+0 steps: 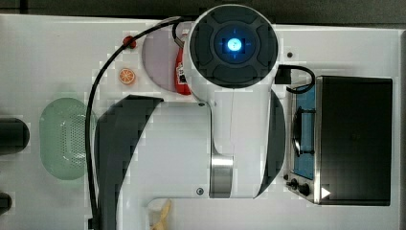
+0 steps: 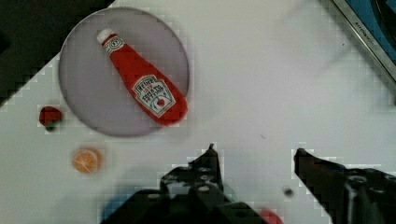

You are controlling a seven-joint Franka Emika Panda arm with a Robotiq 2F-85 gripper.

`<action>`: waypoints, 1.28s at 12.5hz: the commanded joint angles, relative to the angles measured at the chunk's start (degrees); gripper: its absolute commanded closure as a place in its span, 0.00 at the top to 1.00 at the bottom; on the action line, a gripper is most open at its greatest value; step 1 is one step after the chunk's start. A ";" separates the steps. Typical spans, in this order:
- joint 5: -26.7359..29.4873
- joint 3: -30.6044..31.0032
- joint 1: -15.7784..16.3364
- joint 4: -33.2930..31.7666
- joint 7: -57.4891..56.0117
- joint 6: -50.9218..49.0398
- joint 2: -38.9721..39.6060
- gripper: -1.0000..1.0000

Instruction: Pick ketchup from plate and place it on table.

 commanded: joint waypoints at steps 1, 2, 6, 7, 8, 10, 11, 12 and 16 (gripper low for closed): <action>1.16 4.17 -4.46 0.92 6.37 -11.79 -9.54 0.79; 1.16 4.22 -4.45 0.73 6.36 -11.77 -9.32 0.90; 1.18 4.58 -3.70 0.52 2.57 -11.11 -5.42 1.00; 1.18 4.66 -3.35 0.53 0.41 -10.24 -3.69 1.00; 1.18 4.85 -3.06 0.53 -2.21 -8.97 -1.74 1.00; 1.18 5.38 -2.73 0.55 -7.99 -5.37 2.59 1.00; 1.18 5.64 -2.55 0.58 -11.02 -3.58 4.92 1.00; 1.15 5.90 -2.36 0.58 -14.28 -2.20 7.38 1.00; 0.99 6.02 -1.24 0.78 -23.41 6.30 16.77 1.00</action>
